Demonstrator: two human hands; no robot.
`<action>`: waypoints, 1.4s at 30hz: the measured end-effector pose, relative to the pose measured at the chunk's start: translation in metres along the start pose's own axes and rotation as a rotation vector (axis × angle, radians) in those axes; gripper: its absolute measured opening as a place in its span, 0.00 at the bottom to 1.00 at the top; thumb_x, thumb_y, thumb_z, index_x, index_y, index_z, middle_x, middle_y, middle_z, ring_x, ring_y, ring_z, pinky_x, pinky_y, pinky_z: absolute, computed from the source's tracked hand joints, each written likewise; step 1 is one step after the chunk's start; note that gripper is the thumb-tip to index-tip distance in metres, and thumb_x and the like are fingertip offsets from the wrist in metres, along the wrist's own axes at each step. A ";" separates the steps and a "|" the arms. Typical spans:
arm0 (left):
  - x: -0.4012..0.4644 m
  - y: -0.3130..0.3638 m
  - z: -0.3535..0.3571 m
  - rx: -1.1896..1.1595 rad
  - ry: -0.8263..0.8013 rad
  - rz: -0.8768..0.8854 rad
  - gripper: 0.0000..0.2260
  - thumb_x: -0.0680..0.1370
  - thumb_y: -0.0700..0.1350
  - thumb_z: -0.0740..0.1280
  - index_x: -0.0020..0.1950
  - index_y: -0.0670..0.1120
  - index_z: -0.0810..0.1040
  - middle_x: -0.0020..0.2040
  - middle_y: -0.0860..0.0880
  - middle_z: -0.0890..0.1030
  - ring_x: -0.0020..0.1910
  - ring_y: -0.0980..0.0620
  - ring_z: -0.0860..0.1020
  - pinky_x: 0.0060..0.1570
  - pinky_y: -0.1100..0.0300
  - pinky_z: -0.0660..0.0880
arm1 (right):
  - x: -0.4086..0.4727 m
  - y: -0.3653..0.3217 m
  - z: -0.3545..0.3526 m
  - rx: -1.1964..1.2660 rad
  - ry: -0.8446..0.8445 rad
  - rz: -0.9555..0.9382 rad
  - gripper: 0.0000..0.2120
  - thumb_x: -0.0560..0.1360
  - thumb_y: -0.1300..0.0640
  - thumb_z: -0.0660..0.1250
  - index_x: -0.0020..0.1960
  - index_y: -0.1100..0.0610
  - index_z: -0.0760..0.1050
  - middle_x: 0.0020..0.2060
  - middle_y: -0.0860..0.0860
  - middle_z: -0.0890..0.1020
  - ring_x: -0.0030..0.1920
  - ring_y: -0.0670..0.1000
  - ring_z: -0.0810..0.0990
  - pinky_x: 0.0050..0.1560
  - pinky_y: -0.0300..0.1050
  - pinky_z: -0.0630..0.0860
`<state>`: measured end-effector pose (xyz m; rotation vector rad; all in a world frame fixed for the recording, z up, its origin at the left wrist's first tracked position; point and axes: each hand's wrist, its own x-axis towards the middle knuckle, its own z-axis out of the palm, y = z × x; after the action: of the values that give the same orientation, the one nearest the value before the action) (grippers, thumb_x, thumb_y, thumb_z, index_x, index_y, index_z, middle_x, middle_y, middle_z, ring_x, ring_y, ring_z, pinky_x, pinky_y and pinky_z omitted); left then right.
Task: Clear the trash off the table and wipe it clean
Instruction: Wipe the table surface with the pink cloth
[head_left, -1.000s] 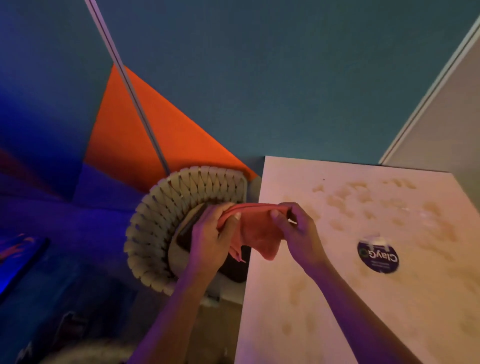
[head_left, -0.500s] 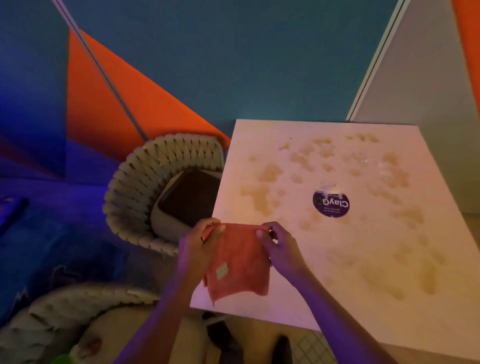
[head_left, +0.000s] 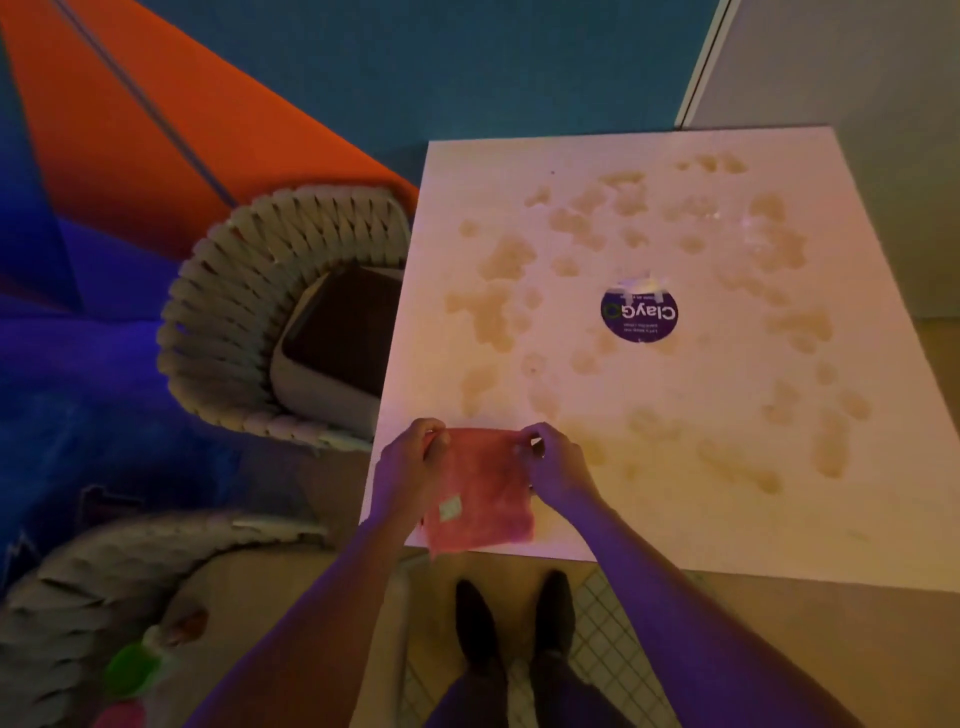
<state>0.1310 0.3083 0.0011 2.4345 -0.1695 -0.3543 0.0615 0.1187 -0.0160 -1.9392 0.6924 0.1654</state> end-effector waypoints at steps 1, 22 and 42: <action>0.001 -0.001 0.006 0.037 0.009 0.012 0.09 0.81 0.49 0.64 0.60 0.54 0.78 0.55 0.51 0.82 0.51 0.48 0.81 0.47 0.56 0.76 | 0.001 0.004 0.003 -0.025 0.018 0.008 0.06 0.78 0.56 0.66 0.54 0.53 0.79 0.39 0.50 0.82 0.39 0.57 0.82 0.42 0.56 0.80; 0.009 -0.038 0.081 0.769 -0.073 0.378 0.28 0.81 0.67 0.47 0.81 0.61 0.52 0.82 0.51 0.52 0.80 0.38 0.48 0.75 0.35 0.49 | -0.011 0.106 -0.018 -0.691 0.486 -0.182 0.21 0.80 0.53 0.60 0.72 0.53 0.69 0.71 0.54 0.70 0.77 0.57 0.58 0.74 0.67 0.52; 0.108 0.076 0.172 0.669 -0.036 0.592 0.27 0.83 0.64 0.49 0.80 0.57 0.57 0.81 0.48 0.57 0.79 0.35 0.55 0.73 0.33 0.51 | -0.006 0.110 -0.017 -0.466 0.595 -0.212 0.23 0.78 0.63 0.59 0.73 0.60 0.68 0.70 0.58 0.70 0.76 0.59 0.62 0.75 0.64 0.56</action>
<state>0.1808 0.1239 -0.1010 2.8463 -1.1521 -0.0693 -0.0054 0.0721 -0.0926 -2.5268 0.8753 -0.4373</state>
